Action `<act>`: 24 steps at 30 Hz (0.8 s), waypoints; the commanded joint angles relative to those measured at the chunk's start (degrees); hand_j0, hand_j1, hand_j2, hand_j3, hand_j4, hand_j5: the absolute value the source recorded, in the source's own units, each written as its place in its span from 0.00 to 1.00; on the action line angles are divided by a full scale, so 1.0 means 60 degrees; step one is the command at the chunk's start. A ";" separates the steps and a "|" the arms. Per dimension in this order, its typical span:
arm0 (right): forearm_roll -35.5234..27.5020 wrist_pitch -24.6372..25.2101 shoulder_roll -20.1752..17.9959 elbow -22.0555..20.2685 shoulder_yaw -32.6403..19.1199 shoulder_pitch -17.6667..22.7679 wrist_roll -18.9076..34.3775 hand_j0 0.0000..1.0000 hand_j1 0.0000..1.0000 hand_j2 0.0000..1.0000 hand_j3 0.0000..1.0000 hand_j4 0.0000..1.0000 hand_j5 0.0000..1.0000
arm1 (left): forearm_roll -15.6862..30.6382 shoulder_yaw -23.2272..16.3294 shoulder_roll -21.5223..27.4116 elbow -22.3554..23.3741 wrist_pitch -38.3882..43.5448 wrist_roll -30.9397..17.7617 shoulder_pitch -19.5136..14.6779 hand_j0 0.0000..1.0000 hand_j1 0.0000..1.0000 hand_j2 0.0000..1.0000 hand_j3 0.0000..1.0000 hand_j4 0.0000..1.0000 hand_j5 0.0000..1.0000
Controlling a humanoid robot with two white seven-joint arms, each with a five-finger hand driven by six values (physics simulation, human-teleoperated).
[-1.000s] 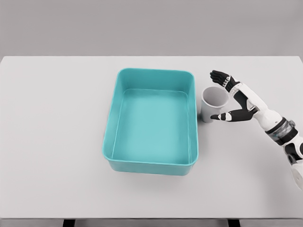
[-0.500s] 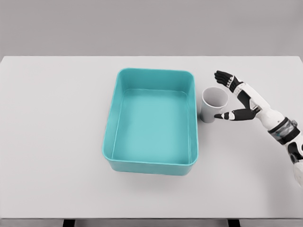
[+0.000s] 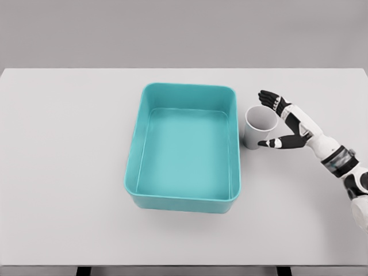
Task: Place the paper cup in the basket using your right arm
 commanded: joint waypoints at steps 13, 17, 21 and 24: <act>-0.0035 0.0009 0.0302 0.0449 0.0403 -0.0293 -0.0002 0.97 0.97 0.97 0.97 0.97 0.97 | -0.0002 -0.0001 0.0000 0.0003 0.0000 -0.0001 0.0014 1.00 1.00 1.00 1.00 1.00 1.00; -0.0034 0.0009 0.0302 0.0450 0.0403 -0.0293 0.0013 0.66 0.66 0.66 0.66 0.66 0.66 | -0.0002 -0.0001 0.0000 0.0003 0.0000 -0.0001 0.0015 1.00 1.00 1.00 1.00 1.00 1.00; -0.0034 0.0009 0.0258 0.0450 0.0403 -0.0293 0.0013 0.56 0.56 0.56 0.56 0.56 0.56 | -0.0002 -0.0001 0.0000 0.0003 0.0000 -0.0001 0.0015 1.00 1.00 1.00 1.00 1.00 1.00; -0.0034 0.0009 0.0228 0.0420 0.0403 -0.0293 0.0013 0.55 0.55 0.55 0.55 0.55 0.55 | -0.0002 -0.0001 0.0000 0.0003 0.0000 -0.0001 0.0000 1.00 1.00 1.00 1.00 1.00 1.00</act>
